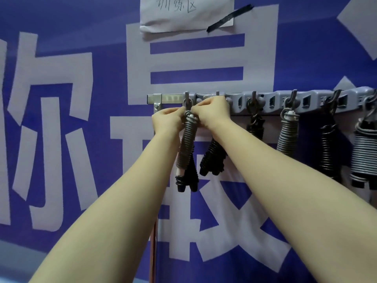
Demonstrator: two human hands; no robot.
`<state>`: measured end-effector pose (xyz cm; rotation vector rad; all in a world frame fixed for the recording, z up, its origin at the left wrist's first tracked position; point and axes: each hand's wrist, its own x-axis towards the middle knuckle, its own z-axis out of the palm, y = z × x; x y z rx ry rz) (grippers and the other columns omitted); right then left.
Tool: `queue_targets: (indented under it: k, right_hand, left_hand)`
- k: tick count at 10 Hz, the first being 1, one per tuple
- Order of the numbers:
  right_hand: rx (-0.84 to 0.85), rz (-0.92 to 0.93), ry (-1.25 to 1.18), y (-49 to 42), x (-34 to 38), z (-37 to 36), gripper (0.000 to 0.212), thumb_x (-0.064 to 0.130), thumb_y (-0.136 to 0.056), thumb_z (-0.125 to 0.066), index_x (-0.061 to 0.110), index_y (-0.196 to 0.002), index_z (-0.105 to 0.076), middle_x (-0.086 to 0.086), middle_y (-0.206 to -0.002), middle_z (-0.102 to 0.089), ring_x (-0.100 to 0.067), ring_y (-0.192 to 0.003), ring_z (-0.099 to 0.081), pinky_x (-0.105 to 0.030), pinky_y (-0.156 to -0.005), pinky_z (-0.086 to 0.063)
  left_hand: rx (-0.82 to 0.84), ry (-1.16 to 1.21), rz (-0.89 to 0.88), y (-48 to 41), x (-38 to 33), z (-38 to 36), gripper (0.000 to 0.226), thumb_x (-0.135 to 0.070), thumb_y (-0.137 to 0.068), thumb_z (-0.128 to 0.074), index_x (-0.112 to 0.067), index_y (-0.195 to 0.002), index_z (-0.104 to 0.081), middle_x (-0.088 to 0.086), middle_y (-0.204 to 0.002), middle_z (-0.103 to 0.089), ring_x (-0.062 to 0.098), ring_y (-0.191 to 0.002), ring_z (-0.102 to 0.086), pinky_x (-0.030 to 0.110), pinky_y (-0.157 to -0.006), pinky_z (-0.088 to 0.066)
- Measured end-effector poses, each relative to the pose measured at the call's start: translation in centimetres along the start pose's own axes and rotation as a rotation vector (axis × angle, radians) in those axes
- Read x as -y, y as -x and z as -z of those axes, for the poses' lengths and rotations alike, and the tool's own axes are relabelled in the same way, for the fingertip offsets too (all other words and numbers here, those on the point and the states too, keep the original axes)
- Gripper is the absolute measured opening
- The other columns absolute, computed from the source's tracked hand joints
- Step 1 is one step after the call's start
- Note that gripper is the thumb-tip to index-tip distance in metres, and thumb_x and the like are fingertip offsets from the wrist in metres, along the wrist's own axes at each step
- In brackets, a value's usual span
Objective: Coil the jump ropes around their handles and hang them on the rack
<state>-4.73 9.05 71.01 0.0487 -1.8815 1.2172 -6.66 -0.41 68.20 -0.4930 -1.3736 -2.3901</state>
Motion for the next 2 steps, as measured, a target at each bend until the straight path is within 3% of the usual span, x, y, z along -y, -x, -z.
queue_targets:
  k: [1,2]
  right_hand:
    - [0.01,0.061,0.003,2.3,-0.5,1.3,0.016,0.005,-0.081,-0.062,0.01,-0.08,-0.077,-0.01,-0.084,-0.074,-0.024,-0.082,-0.069,-0.033,-0.077,-0.058]
    - [0.034,0.15,0.076,5.2,-1.2,3.0,0.024,0.009,-0.089,-0.059,0.01,-0.107,-0.074,-0.004,-0.102,-0.072,-0.014,-0.095,-0.063,-0.015,-0.081,-0.044]
  left_hand:
    - [-0.046,-0.083,-0.051,0.5,0.5,0.1,0.016,-0.004,-0.083,-0.072,-0.003,-0.099,-0.069,0.01,-0.089,-0.071,0.02,-0.078,-0.07,0.026,-0.064,-0.054]
    - [-0.115,-0.369,-0.227,1.8,0.9,0.5,0.016,-0.015,-0.088,-0.068,-0.014,-0.103,-0.064,0.002,-0.101,-0.065,0.015,-0.09,-0.063,0.027,-0.079,-0.051]
